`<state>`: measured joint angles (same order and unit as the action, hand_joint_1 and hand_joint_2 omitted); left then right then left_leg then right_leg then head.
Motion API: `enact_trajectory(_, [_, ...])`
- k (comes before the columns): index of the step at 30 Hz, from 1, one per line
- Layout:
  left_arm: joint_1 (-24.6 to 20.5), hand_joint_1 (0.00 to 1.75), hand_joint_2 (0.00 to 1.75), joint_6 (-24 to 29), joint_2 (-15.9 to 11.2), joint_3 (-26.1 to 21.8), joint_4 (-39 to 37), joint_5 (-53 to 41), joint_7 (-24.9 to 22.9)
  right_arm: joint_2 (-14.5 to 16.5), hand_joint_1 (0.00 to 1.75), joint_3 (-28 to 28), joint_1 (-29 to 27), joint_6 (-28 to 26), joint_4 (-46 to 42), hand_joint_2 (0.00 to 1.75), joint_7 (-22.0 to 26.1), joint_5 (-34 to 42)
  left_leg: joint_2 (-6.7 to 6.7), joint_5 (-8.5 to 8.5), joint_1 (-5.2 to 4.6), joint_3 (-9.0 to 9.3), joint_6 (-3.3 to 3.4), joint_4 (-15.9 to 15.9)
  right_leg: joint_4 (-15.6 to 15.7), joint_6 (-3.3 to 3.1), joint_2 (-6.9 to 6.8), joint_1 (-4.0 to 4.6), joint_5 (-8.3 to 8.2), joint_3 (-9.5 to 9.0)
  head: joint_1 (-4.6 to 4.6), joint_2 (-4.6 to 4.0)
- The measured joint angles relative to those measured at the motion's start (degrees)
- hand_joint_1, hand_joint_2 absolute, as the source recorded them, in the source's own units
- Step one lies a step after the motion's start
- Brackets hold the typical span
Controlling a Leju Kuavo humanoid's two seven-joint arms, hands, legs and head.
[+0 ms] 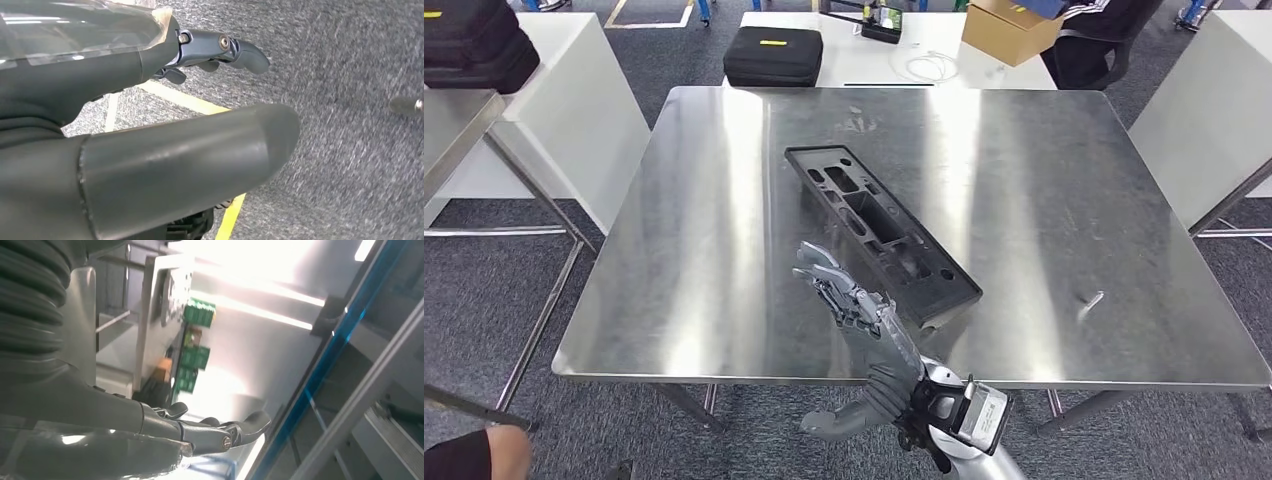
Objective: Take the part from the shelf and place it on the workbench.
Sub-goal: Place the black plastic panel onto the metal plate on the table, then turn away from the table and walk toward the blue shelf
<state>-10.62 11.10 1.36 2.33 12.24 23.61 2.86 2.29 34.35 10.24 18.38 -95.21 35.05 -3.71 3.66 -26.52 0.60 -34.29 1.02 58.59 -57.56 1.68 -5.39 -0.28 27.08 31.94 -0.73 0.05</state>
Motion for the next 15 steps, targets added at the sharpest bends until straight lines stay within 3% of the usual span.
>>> enact_trajectory(1, [0.03, 0.00, 0.00, 0.00, 0.02, -0.07, 0.00, 0.00, 0.13, 0.14, 0.00, 0.01, 0.12, 0.11, 0.22, 0.00, 0.01, 0.12, -0.72, 0.08, -0.17, -0.13, 0.21, -0.06, 0.07, 0.28, -0.47, 0.05, 0.06, -0.07, 0.03, 0.00])
enact_trajectory(2, [0.11, 0.00, 0.00, 0.01, 0.03, -0.12, 0.01, -0.03, 0.31, 0.33, 0.00, 0.02, 0.23, 0.20, 0.42, 0.00, 0.00, 0.19, -1.28, 0.21, -0.18, -0.14, 0.48, -0.19, 0.09, 0.57, -0.78, 0.08, 0.15, -0.04, 0.05, 0.01])
enact_trajectory(4, [0.25, 0.00, 0.00, 0.07, 0.10, -0.20, 0.03, -0.22, 0.67, 0.68, 0.00, 0.04, 0.49, 0.24, 0.67, 0.00, -0.05, 0.25, -2.16, 0.53, 0.01, -0.01, 1.04, -0.54, -1.51, 1.02, 0.77, -0.13, 1.15, 0.72, 0.09, 0.01])
enact_trajectory(6, [0.26, 0.00, 0.00, 0.22, 0.17, -0.28, 0.08, -0.53, 0.85, 0.71, 0.00, 0.07, 0.61, 0.14, 0.87, 0.00, -0.32, 0.19, -2.86, 0.66, 0.18, 0.07, 1.40, -0.68, -7.55, 0.87, 3.60, -0.36, 3.76, 3.66, 0.16, 0.00])
enact_trajectory(8, [0.25, 0.00, 0.00, 0.30, 0.28, -0.43, 0.11, -0.89, 0.86, 0.58, 0.00, 0.08, 0.39, -0.08, 1.10, 0.00, -0.71, 0.08, -3.69, 0.65, 0.16, 0.04, 1.59, -0.66, -14.62, 0.71, 4.77, -0.32, 6.01, 7.37, 0.18, 0.00])
enact_trajectory(9, [0.28, 0.00, 0.00, 0.30, 0.37, -0.50, 0.12, -1.05, 0.85, 0.53, 0.00, 0.08, 0.26, -0.16, 1.20, 0.00, -0.85, 0.02, -4.08, 0.63, 0.14, 0.07, 1.63, -0.65, -15.94, 0.89, 4.92, -0.32, 6.05, 8.26, 0.18, 0.00])
enact_trajectory(10, [0.30, 0.00, 0.00, 0.29, 0.44, -0.56, 0.12, -1.17, 0.84, 0.51, 0.00, 0.08, 0.17, -0.21, 1.24, 0.00, -0.91, -0.02, -4.46, 0.60, 0.14, 0.14, 1.60, -0.64, -14.99, 1.24, 5.00, -0.36, 5.21, 8.06, 0.18, 0.00])
enact_trajectory(12, [0.31, 0.00, 0.00, 0.28, 0.55, -0.63, 0.14, -1.26, 0.83, 0.53, 0.00, 0.08, 0.13, -0.25, 1.25, 0.00, -0.95, -0.07, -5.07, 0.49, 0.18, 0.36, 1.43, -0.62, -7.75, 1.96, 5.09, -0.49, 1.93, 4.99, 0.19, 0.00])
enact_trajectory(14, [0.33, 0.00, 0.00, 0.29, 0.60, -0.69, 0.15, -1.31, 0.82, 0.59, 0.00, 0.07, 0.15, -0.30, 1.25, 0.00, -1.06, -0.07, -5.46, 0.36, -0.07, 0.43, 1.02, -0.47, -1.55, 1.86, 5.21, -0.45, -0.51, 2.06, 0.17, 0.00])
enact_trajectory(15, [0.38, 0.00, 0.00, 0.30, 0.60, -0.75, 0.15, -1.39, 0.79, 0.62, 0.00, 0.07, 0.16, -0.34, 1.25, 0.00, -1.22, -0.07, -5.55, 0.39, -0.19, 0.41, 0.79, -0.42, -0.43, 1.60, 5.27, -0.37, -0.95, 1.53, 0.15, 0.00])
